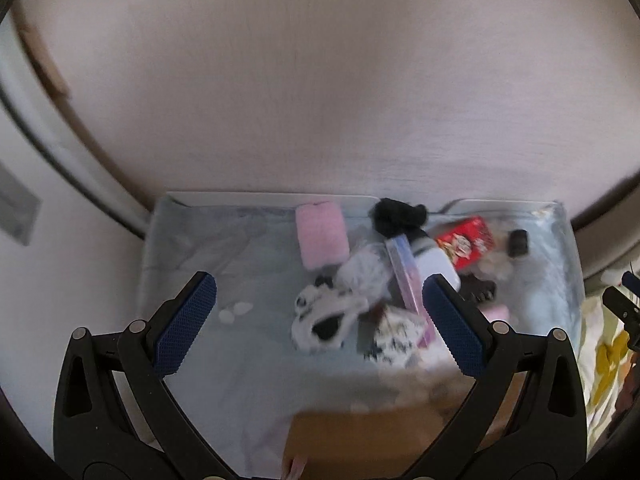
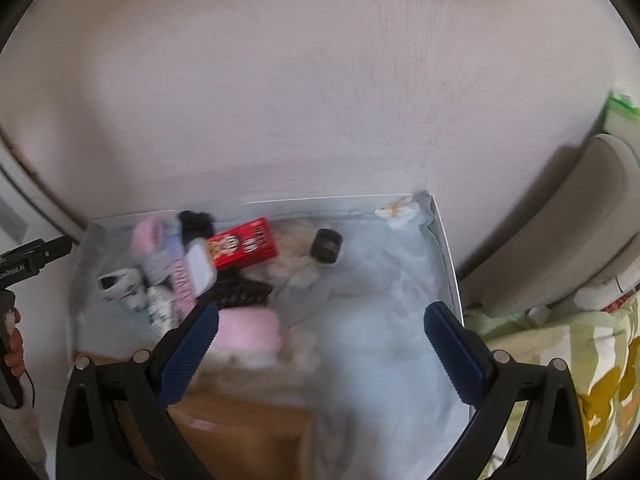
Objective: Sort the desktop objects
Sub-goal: 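Grasp the pink fuzzy hair tie with left tool while right grasps black KANS jar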
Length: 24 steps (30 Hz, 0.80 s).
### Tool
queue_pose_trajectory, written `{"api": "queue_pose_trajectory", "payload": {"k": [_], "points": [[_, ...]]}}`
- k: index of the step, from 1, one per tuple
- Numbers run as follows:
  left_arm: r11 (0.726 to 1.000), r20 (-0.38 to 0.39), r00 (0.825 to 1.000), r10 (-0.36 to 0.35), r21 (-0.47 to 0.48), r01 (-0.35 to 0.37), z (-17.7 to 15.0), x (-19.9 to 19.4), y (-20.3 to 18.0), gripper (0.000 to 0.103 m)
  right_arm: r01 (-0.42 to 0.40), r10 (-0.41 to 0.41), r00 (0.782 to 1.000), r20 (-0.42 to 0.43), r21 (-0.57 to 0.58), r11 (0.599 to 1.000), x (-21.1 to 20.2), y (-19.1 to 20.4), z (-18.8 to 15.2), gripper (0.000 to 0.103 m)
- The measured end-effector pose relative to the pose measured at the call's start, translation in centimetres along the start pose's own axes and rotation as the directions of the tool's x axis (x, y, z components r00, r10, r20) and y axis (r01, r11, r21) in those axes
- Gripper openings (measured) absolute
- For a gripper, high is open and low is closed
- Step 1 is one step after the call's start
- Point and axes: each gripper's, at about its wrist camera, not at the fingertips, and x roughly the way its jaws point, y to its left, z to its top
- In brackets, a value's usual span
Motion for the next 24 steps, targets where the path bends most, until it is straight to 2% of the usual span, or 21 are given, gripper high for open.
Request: {"api": "queue_pose_trajectory", "payload": {"k": [6,13,17,20,22,24], "points": [[0.999,-0.081,0.997,0.013,-0.033,-0.016,1.5,6.4,-0.1,0.103,-0.040,0.040,0.997,-0.063,0.009,0.999,6.3,-0.8,1.9,0.102],[0.999,-0.127,0.991,0.039,-0.022,-0.042,2.4,10.4,-0.8,0.103,-0.049,0.050,0.993,-0.108,0.019,0.999,11.2,-0.7,2.8,0.102],[0.996,-0.152,0.988,0.025,-0.084,-0.038,2.4,12.6,-0.5,0.102,-0.043,0.049,0.993,-0.107,0.051,0.998,13.7,-0.9,3.3,0.100],[0.992,-0.175,0.984,0.014,-0.124,-0.036,2.2,13.9,-0.3,0.101,-0.020,0.028,0.991,-0.129,0.063,0.998,15.6,-0.9,3.3,0.090],[0.990,-0.181,0.983,0.014,-0.135,-0.039,2.1,14.3,-0.3,0.098,-0.022,0.032,0.989,-0.147,0.072,0.997,16.6,-1.0,3.2,0.075],[0.990,-0.186,0.982,0.017,-0.135,-0.043,2.0,14.7,-0.4,0.093,-0.029,0.041,0.987,-0.157,0.079,0.996,17.3,-1.0,3.0,0.065]]}}
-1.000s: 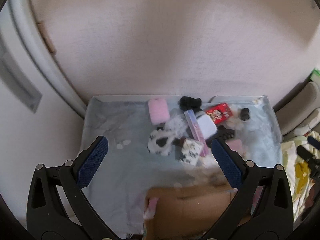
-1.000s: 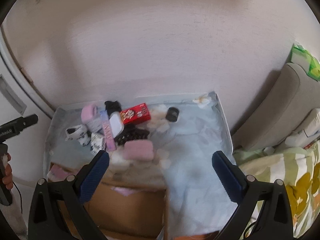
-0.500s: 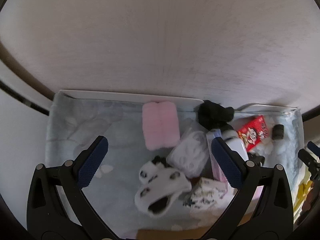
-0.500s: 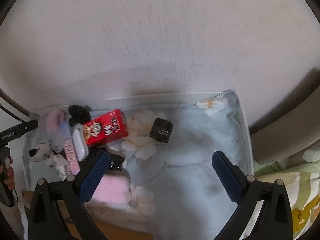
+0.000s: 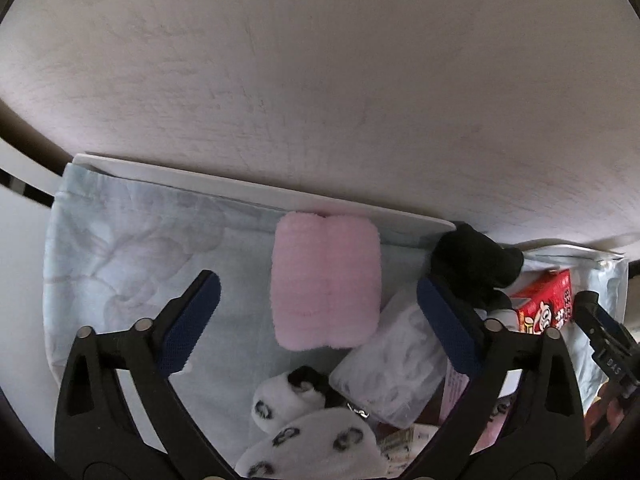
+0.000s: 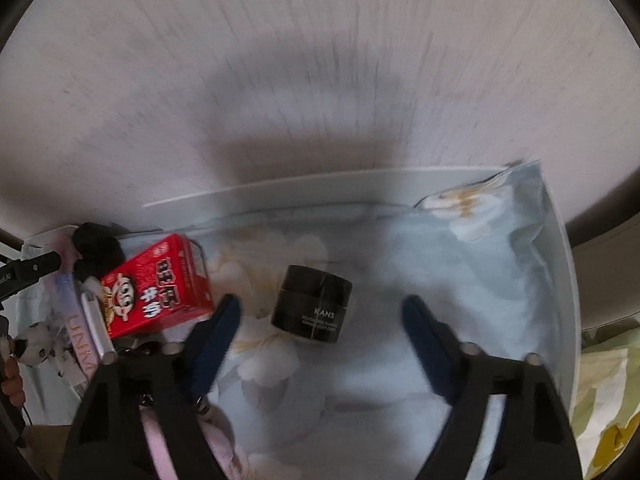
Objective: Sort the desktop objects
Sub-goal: 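Grasp the pink fuzzy hair tie with left tool while right grasps black KANS jar, then carry both items over the cardboard box and release them inside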
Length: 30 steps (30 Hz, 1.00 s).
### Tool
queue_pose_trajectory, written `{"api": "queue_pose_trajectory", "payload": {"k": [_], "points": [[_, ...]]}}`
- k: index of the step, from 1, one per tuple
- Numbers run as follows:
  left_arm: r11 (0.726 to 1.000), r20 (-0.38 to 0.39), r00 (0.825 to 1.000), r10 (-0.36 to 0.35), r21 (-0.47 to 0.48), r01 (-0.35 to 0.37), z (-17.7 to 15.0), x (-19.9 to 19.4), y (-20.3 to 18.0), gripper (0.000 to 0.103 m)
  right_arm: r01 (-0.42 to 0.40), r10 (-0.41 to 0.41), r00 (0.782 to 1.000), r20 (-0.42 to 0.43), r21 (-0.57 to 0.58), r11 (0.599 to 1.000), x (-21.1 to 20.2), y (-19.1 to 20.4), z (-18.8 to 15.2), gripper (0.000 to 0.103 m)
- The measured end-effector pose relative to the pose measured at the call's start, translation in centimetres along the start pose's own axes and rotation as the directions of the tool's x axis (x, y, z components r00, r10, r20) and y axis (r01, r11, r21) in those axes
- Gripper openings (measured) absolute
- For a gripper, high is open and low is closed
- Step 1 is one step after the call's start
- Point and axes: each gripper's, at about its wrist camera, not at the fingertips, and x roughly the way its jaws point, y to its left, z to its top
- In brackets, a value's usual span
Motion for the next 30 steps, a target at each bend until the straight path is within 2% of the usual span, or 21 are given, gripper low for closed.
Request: {"api": "queue_pose_trajectory", "payload": {"k": [5,7,9,15,25,30], "points": [[0.999,-0.045,0.998,0.036,0.019,-0.035,-0.5,1.3,-0.5,0.064,0.041,-0.040,0.999,0.014,-0.042,0.998,0.3,0.7,-0.1,0.049],[0.999,-0.056,0.998,0.032,0.015,-0.031,-1.0,1.8,-0.5,0.051,0.044,-0.043,0.999,0.021,-0.056,0.997,0.1,1.0,-0.2,0.036],[1.000,-0.047,0.999,0.010,0.000,-0.010,-1.3,1.8,-0.5,0.043,0.046,-0.045,0.999,0.022,-0.067,0.997,0.0,1.2,-0.3,0.036],[1.000,-0.018,1.000,-0.012,0.011,0.012,-1.8,0.8,-1.3,0.042,0.027,-0.025,0.999,0.029,-0.069,0.997,-0.9,1.3,-0.8,0.035],[0.998,0.059,0.997,-0.045,0.049,0.042,-3.1,-4.0,-2.3,0.042,0.014,-0.009,0.998,0.064,-0.080,0.997,-4.8,0.8,-1.0,0.035],[0.993,0.095,0.993,-0.066,0.104,0.056,-5.2,-7.6,-2.8,0.042,0.018,-0.010,0.996,0.086,-0.094,0.995,-8.3,0.3,-1.8,0.034]]}}
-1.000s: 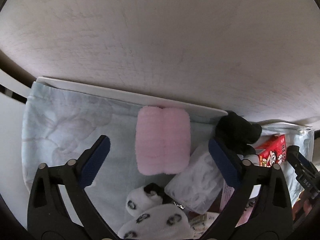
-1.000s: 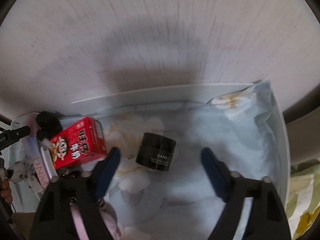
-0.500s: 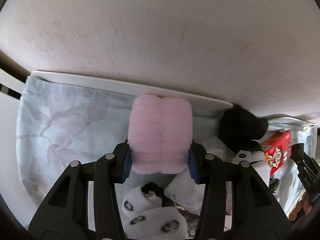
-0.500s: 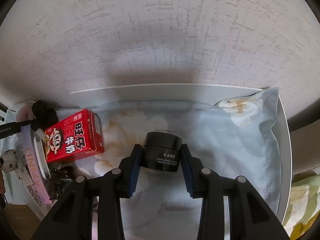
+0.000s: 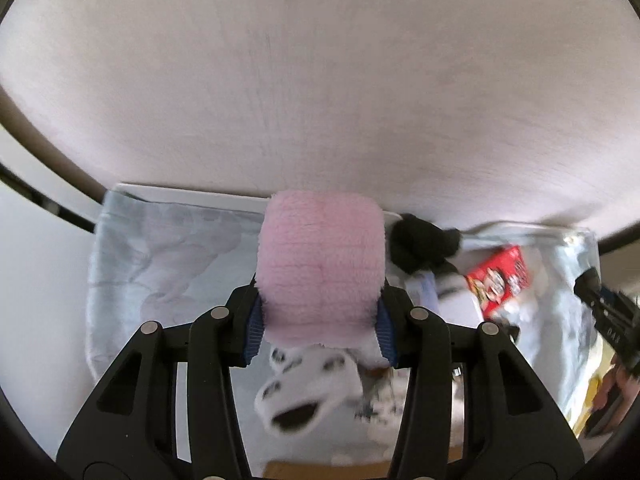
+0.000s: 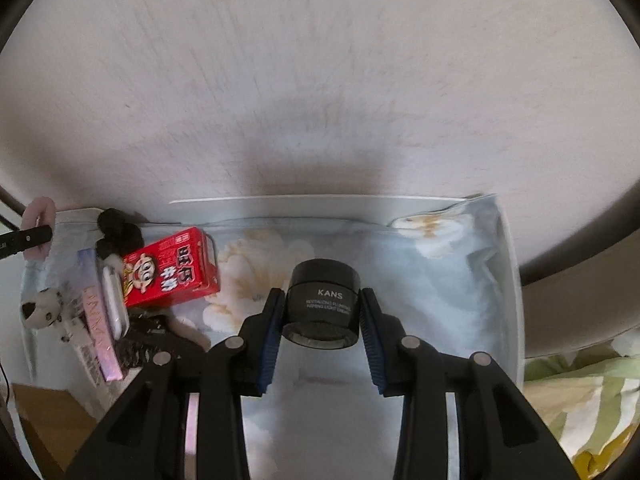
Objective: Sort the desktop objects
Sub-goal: 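Carry both items over the cardboard box and release them inside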
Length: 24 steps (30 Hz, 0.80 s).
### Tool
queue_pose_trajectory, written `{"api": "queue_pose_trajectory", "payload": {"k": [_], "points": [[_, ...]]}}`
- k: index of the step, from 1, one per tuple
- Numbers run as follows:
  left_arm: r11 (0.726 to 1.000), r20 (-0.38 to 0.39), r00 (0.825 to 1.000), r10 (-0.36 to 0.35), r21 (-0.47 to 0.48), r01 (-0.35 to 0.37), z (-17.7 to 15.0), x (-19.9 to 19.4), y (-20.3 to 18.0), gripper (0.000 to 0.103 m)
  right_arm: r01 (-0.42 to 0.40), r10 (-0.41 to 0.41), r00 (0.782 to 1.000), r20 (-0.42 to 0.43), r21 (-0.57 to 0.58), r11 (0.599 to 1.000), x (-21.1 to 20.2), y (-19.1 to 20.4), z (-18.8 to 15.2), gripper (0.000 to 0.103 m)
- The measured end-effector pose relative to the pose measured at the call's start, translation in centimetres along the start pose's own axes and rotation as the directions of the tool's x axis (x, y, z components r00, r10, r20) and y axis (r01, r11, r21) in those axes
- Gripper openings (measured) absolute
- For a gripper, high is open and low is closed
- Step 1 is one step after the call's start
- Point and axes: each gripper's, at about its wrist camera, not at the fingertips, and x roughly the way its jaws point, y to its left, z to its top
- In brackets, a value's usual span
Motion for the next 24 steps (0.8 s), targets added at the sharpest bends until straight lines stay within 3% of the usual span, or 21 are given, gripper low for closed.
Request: {"api": "queue_pose_trajectory", "payload": {"k": [2,5,8,13,19,24], "points": [[0.999,0.016,1.000,-0.019,0.032,0.018,1.2,-4.2,-0.1,0.042,-0.003,0.003,1.000,0.012,-0.016,1.000,-2.3,0.5,-0.7,0.034],[0.995,0.043,0.998,-0.056,0.089,0.052,0.3,-6.8,1.4,0.042,-0.035,0.037,0.999,0.037,-0.054,0.998,-6.4,0.8,-2.0,0.034],[0.985,0.060,0.994,-0.096,0.151,0.086,-1.9,-10.2,0.5,0.042,-0.072,0.077,0.996,0.054,-0.096,0.993,-10.5,2.0,-3.3,0.034],[0.961,0.051,0.991,-0.124,0.256,0.107,-6.7,-15.7,1.1,0.042,-0.151,0.158,0.986,0.045,-0.131,0.980,-13.3,5.9,-7.4,0.034],[0.938,-0.076,0.984,-0.158,0.301,0.174,-14.7,-15.1,0.3,0.042,-0.209,0.205,0.978,-0.044,-0.180,0.961,-13.0,10.1,-13.1,0.034],[0.940,-0.215,0.961,-0.171,0.255,0.225,-20.0,-10.3,0.5,0.042,-0.239,0.213,0.966,-0.150,-0.184,0.953,-10.7,12.2,-17.0,0.034]]}}
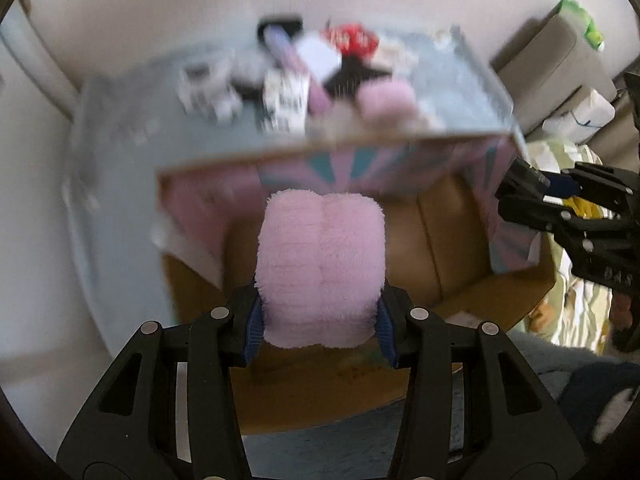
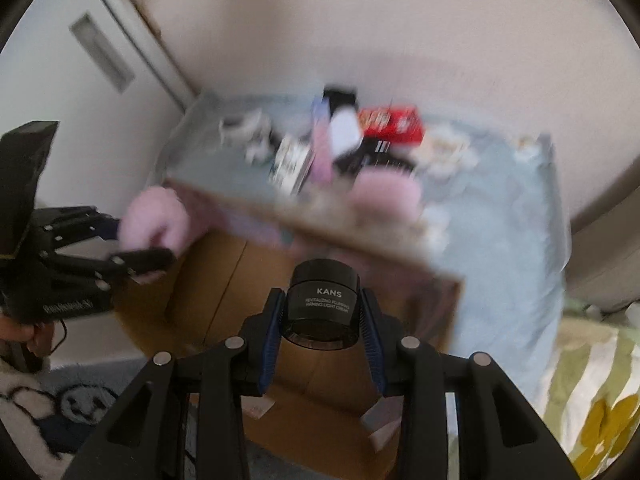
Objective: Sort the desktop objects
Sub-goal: 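Carry both items over the cardboard box and release them inside, then move both tools back toward the tray of items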
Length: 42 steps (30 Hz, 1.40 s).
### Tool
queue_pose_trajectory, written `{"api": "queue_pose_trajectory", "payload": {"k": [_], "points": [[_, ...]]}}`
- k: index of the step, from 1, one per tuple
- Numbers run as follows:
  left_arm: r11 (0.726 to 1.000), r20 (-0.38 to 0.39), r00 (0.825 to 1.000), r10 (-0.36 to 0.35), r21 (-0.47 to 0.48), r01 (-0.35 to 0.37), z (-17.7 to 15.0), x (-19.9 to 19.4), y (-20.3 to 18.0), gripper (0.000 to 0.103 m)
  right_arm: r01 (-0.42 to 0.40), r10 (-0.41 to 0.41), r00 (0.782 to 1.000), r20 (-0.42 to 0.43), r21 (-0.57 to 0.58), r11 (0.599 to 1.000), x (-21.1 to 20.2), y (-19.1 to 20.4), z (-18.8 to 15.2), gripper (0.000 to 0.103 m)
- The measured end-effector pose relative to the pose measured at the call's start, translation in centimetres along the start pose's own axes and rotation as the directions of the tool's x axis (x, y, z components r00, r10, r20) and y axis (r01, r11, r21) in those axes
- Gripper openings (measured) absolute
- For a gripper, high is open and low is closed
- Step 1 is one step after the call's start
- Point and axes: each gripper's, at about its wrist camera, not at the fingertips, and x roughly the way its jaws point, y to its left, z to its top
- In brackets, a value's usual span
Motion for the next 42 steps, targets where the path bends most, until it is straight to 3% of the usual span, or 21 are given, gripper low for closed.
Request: {"api": "queue_pose_trajectory", "payload": {"k": [6,18,20,21,22,24,27,30,33,42], "points": [[1.000,-0.066,0.998,0.016,-0.001,-0.016,-1.8,3.3,-0.3,0.042,-0.007,0.006,0.997,-0.072,-0.013,1.000,2.7,0.9,-2.0,0.034],[0.999,-0.113,0.993,0.034,0.031,-0.031,-3.2,4.1,-1.2,0.042,-0.017,0.017,0.994,-0.107,0.001,1.000,3.3,1.1,-2.8,0.034],[0.999,-0.113,0.993,0.025,0.040,-0.021,-3.2,3.9,-1.4,0.047,-0.016,0.014,0.992,-0.127,-0.009,1.000,3.7,1.3,-2.9,0.034],[0.999,-0.111,0.994,0.015,0.044,-0.010,-3.2,3.8,-1.5,0.059,-0.007,0.004,0.991,-0.130,-0.025,1.000,3.8,1.5,-2.9,0.035],[0.999,-0.105,0.994,0.010,0.048,-0.004,-3.2,3.7,-1.6,0.083,0.005,-0.011,0.991,-0.133,-0.045,0.999,3.9,1.7,-2.9,0.041],[0.998,-0.076,0.997,0.034,0.060,-0.030,-3.1,3.1,-1.9,0.103,0.002,-0.012,0.991,-0.135,-0.071,0.997,3.9,2.0,-2.9,0.053],[0.994,-0.033,0.997,0.068,0.091,-0.065,-2.9,1.7,-2.4,0.103,-0.022,0.009,0.987,-0.160,-0.075,0.997,3.9,1.9,-2.8,0.084],[0.990,-0.018,0.994,0.103,0.102,-0.101,-2.8,1.0,-2.3,0.103,-0.023,0.011,0.988,-0.156,-0.073,0.997,3.5,1.7,-2.8,0.088],[0.988,-0.015,0.993,0.117,0.100,-0.115,-2.6,0.6,-2.1,0.103,-0.047,0.037,0.990,-0.134,-0.072,0.996,2.7,1.6,-2.7,0.102],[0.996,0.017,0.997,0.074,0.047,-0.075,-1.8,-0.5,-1.4,0.103,-0.064,0.058,0.995,-0.083,-0.071,0.995,1.2,1.4,-2.6,0.102]]}}
